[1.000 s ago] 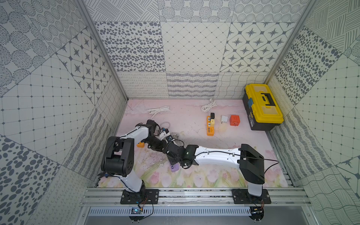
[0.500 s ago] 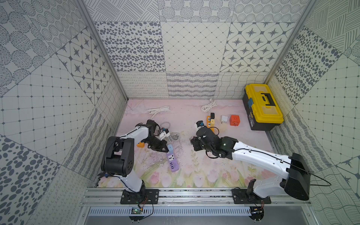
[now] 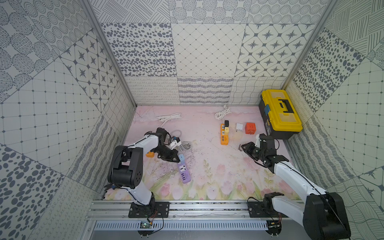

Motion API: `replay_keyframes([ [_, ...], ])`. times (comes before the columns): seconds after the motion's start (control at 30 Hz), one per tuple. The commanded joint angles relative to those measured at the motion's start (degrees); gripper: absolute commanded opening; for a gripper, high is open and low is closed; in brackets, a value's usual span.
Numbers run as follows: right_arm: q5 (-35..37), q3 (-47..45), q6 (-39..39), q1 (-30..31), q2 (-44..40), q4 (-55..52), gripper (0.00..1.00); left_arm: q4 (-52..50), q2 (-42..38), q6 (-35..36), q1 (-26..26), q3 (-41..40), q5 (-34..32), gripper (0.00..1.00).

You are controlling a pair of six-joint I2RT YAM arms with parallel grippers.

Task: Pull the plug off the socket
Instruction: Remove the plug from the socket, then place the plug at the center of the board.

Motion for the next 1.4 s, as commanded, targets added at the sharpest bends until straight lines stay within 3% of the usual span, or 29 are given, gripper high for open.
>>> replay_keyframes([
  [0.0,-7.0,-0.3,1.9,-3.1,3.7,10.6,0.14,2.4,0.5,0.5,0.0,-0.8,-8.5,0.00],
  [0.47,-2.8,8.3,1.8,-3.6,27.2,22.6,0.21,2.4,0.4,0.5,0.0,-0.9,-8.4,0.00],
  [0.67,0.2,12.9,-0.1,-0.8,31.8,19.7,0.33,2.4,0.3,0.5,0.0,-1.0,-8.5,0.00],
  [0.87,3.8,10.4,-0.8,-0.8,28.2,17.3,0.45,2.5,0.1,0.4,0.0,-1.0,-8.5,0.00],
  [1.03,4.3,8.8,-3.0,-0.7,20.3,12.5,0.73,2.5,0.0,0.5,0.0,-1.1,-8.5,0.00],
  [1.2,5.8,9.5,-7.2,1.0,8.3,3.7,0.74,2.6,-0.1,0.5,0.0,-1.1,-8.6,0.00],
  [1.37,11.2,14.4,-13.9,8.1,0.2,-8.0,0.71,2.6,-0.2,0.5,0.0,-1.2,-8.6,0.00],
])
